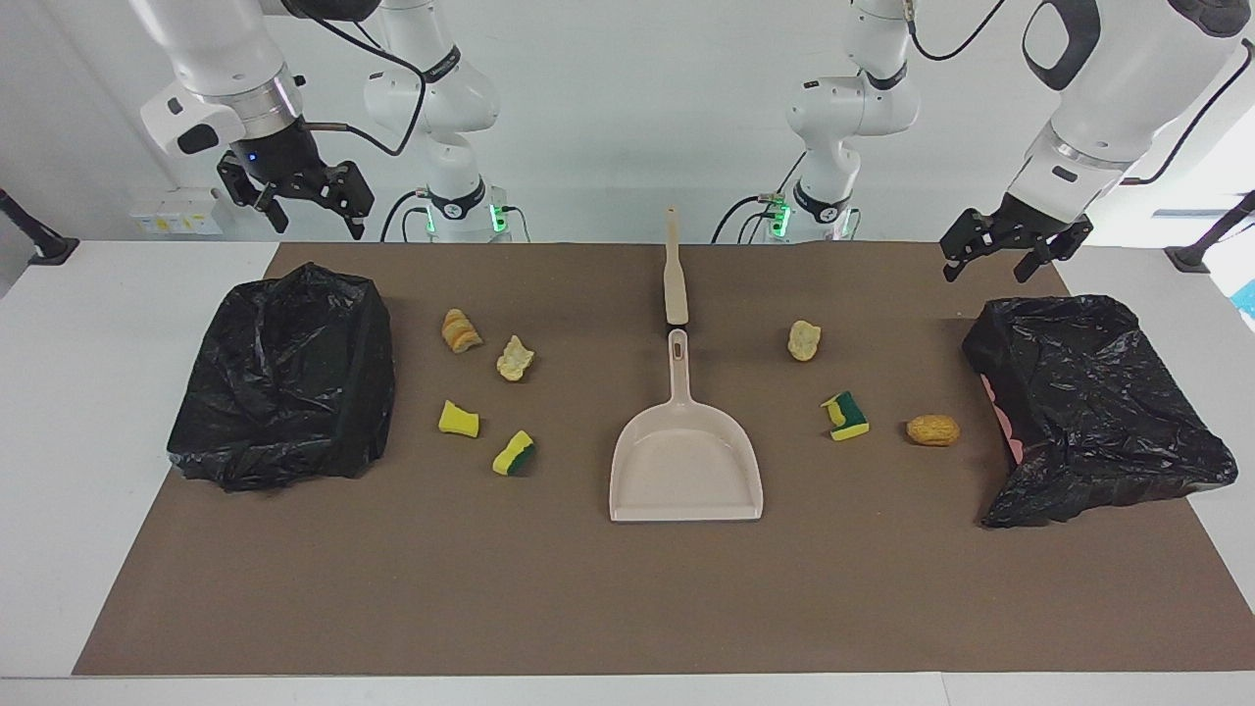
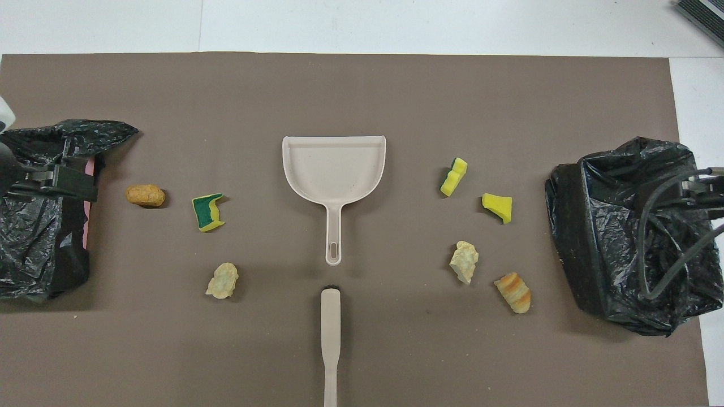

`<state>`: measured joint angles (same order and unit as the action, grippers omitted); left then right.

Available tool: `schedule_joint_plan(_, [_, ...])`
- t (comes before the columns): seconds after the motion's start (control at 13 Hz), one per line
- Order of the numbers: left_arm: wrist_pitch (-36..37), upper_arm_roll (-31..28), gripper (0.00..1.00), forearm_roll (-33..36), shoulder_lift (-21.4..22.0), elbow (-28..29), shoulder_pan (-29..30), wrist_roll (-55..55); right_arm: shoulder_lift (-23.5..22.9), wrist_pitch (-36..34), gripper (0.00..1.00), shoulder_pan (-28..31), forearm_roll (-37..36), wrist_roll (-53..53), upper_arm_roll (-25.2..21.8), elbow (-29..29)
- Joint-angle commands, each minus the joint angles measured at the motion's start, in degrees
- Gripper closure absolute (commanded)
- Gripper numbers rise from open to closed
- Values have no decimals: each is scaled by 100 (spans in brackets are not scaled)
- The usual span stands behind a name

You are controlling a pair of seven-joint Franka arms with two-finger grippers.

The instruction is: Sweep and dump trash in bin

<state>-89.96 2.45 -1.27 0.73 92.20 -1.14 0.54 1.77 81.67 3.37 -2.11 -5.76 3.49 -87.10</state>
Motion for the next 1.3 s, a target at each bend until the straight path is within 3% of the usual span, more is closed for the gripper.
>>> schedule_joint_plan(0.0, [66,45,0,49,85,61,-70,112,157,130,0,59,35,206,29,-202])
schedule_joint_plan(0.77, [57,62,0,-22,111,114,-237,86,157,86,0,68,35,180,29,-202])
schedule_joint_plan(1.23, [-154,115,0,-84,340,500,-298,-2,157,68,0,76,35,189,20,-185])
